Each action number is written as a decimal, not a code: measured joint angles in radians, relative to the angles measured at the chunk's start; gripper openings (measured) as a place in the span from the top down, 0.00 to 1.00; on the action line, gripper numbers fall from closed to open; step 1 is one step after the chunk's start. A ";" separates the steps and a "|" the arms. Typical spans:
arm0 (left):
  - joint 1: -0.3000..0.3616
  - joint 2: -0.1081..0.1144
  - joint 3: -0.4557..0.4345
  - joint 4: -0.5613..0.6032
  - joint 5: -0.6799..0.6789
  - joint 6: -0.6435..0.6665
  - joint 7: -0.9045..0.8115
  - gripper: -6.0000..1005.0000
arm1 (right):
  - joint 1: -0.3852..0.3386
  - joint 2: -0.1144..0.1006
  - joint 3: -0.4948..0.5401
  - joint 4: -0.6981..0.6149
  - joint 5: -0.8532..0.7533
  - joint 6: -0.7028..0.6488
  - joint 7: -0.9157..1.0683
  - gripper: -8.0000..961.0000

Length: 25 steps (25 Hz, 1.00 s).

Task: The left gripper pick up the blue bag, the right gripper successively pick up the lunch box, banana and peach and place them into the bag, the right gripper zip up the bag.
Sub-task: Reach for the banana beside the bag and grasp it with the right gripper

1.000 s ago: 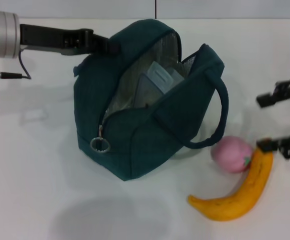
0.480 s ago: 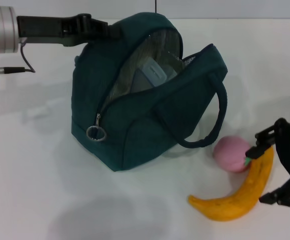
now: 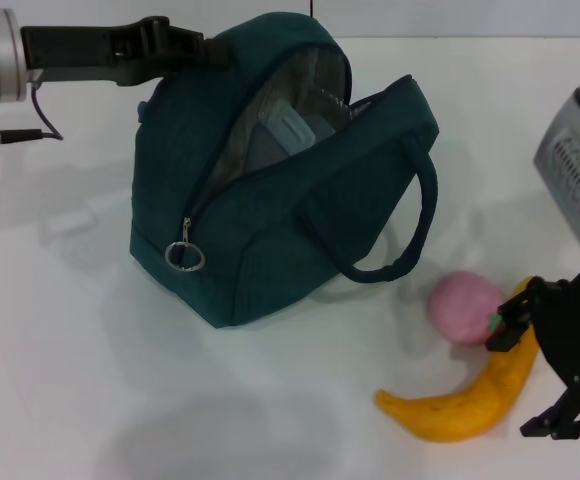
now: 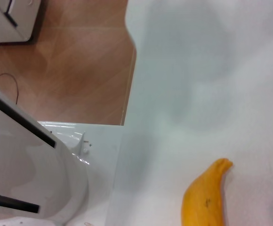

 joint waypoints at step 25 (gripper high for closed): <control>0.003 -0.002 0.000 -0.011 0.000 -0.002 0.006 0.91 | 0.056 0.005 -0.274 0.149 -0.069 0.217 -0.029 0.12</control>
